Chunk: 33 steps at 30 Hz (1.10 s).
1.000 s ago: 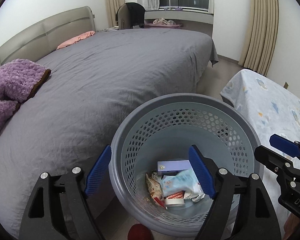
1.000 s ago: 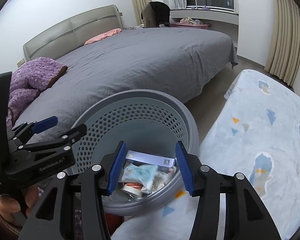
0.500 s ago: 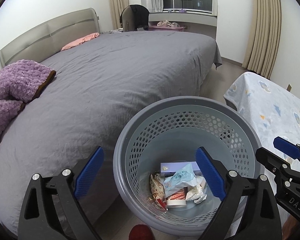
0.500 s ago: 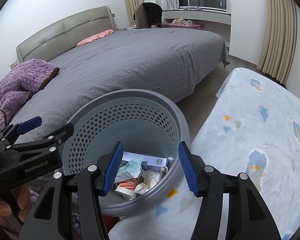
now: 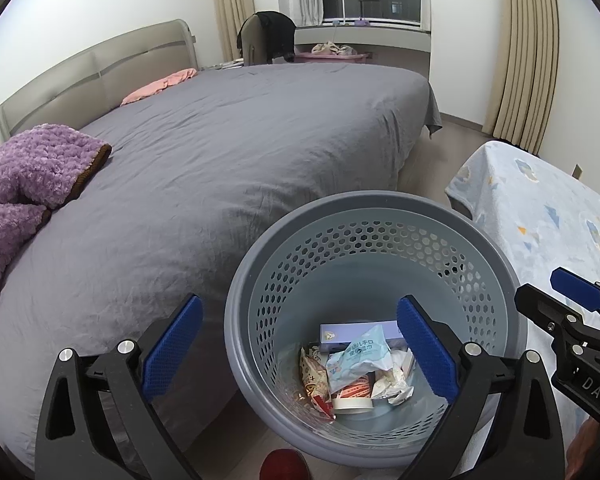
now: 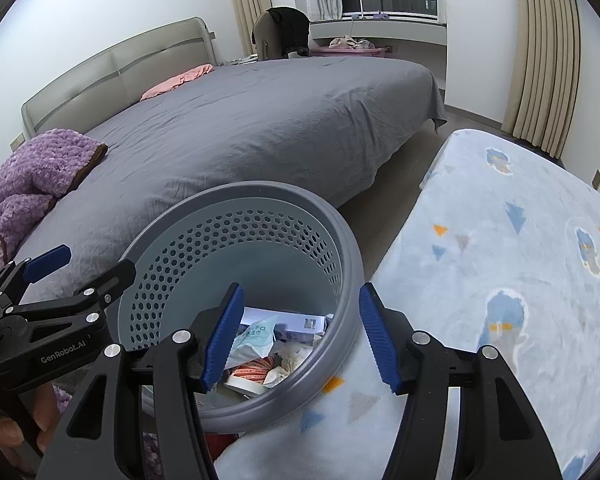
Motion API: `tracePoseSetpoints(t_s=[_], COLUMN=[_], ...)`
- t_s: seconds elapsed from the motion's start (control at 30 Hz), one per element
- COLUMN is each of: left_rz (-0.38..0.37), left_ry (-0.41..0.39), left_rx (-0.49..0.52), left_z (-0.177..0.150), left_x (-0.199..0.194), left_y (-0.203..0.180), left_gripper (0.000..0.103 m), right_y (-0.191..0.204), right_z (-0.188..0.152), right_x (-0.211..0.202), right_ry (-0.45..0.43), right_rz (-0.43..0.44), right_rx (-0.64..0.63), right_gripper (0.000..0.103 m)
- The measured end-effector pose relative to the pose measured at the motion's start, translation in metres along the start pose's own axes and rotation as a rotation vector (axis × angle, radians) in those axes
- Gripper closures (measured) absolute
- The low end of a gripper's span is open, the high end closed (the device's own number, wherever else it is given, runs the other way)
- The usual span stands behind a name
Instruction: Collect trash
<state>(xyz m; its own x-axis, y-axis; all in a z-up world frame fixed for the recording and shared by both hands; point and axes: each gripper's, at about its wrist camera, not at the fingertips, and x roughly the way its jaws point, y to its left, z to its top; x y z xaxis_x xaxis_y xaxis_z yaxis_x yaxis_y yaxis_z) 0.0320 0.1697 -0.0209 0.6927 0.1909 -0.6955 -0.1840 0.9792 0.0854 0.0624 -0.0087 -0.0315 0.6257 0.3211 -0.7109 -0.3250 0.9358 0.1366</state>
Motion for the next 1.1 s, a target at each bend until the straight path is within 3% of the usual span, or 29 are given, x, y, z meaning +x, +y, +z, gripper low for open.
tracePoseSetpoints(t_s=[1.1], left_rz=[0.019], left_ry=[0.022], left_rx=[0.003], left_z=[-0.0015], left_x=[0.0052], left_y=[-0.0002], left_gripper=[0.007], right_y=[-0.0003], right_z=[-0.0017], right_x=[-0.0004], right_ry=[0.0], right_rz=[0.006], right_rx=[0.002], right_gripper=[0.043])
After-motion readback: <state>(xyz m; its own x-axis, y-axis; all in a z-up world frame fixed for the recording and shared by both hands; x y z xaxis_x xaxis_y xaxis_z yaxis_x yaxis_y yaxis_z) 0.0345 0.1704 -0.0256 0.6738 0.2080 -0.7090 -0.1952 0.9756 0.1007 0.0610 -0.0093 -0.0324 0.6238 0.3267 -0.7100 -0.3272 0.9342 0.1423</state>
